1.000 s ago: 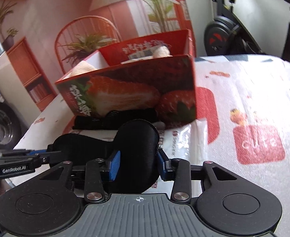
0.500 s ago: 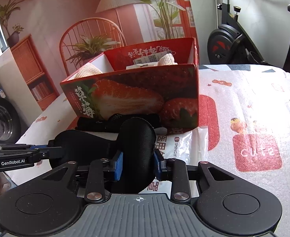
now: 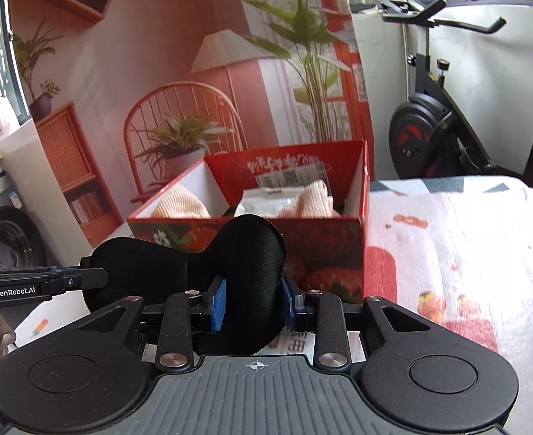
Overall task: Organize soft objects
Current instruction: 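Lower the eye mask into the red box and open both tools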
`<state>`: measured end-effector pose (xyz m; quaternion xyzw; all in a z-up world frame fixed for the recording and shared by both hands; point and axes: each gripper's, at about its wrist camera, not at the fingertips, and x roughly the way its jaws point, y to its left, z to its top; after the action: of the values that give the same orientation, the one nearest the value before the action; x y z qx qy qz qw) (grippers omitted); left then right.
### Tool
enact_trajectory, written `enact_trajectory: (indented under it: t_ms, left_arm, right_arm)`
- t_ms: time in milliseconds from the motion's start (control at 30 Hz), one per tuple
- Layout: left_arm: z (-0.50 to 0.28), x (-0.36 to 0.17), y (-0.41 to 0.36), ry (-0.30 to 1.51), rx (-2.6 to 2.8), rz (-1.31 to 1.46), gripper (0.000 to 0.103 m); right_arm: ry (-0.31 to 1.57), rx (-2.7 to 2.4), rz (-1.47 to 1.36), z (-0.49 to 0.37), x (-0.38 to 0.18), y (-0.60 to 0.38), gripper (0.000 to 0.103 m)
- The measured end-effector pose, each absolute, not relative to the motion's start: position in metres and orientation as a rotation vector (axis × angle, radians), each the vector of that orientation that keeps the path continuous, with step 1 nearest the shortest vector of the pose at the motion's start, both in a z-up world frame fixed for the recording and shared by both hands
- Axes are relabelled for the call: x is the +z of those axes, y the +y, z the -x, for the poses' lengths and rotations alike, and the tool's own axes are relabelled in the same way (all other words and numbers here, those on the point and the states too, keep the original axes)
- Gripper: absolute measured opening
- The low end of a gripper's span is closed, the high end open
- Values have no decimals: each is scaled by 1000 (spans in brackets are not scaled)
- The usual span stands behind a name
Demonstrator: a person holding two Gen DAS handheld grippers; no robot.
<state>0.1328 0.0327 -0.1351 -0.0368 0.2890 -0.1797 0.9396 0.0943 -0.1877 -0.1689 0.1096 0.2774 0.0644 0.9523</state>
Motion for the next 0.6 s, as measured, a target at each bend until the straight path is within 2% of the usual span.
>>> enact_trajectory:
  t_ms: [267, 600]
  left_arm:
    - [-151, -100, 26, 498, -362, 58, 14]
    - [-220, -63, -2, 433, -289, -30, 14]
  right_arm:
    - [501, 138, -199, -123, -131, -191, 28]
    - [465, 83, -105, -213, -99, -190, 28]
